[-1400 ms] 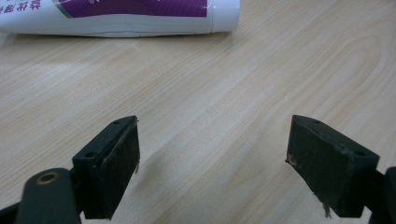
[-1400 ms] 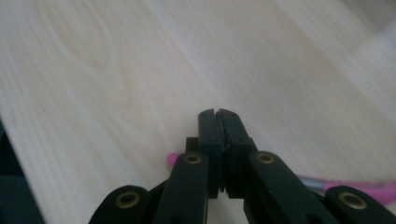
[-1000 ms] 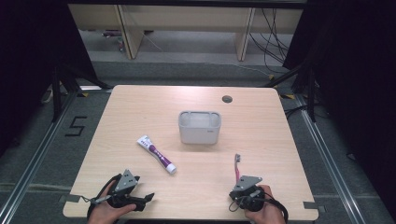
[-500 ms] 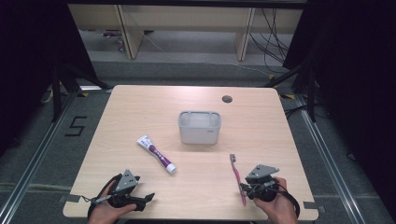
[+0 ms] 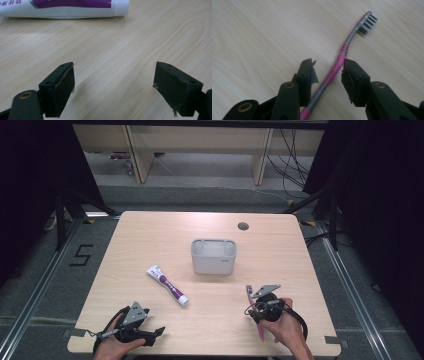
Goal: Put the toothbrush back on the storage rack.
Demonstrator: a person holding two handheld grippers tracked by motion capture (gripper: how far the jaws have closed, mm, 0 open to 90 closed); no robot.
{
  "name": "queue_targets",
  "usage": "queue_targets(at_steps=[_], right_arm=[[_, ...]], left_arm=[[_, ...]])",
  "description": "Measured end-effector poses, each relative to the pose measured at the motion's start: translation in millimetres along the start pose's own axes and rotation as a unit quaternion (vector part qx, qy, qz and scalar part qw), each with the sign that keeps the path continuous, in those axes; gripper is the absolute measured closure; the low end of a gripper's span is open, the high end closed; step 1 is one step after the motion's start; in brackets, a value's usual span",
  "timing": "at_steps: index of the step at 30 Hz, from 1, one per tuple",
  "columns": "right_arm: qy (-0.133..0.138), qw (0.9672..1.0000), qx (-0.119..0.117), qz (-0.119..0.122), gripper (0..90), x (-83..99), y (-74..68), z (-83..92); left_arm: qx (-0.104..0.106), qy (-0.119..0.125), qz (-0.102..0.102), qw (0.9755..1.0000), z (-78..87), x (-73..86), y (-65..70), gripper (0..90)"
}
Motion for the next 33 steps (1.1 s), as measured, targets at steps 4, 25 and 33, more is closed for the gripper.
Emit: queue_targets(at_steps=[4,25,33], right_arm=[[-0.012,0.9999,0.003,-0.006,61.2,-0.5,3.8,-2.6],[-0.052,0.9985,-0.019,0.006,71.1,-4.6,10.0,-13.0],[-0.077,0.9966,-0.028,0.01,77.5,-9.2,8.0,-13.2]], left_arm=[[0.001,-0.001,-0.001,1.0,-0.1,0.2,0.8,16.7],[0.0,0.003,0.001,1.0,-0.6,0.2,0.0,16.7],[0.0,0.004,0.002,1.0,-0.6,0.0,0.3,16.8]])
Point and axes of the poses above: each handheld gripper's, and its own axes: z roughly backward along the jaws, x roughly out of its underside, y roughly to its right, the point moved 3 cm from there along -z, roughly forward along the jaws, and after that the axes turned 3 degrees about z, right-handed, at the moved point
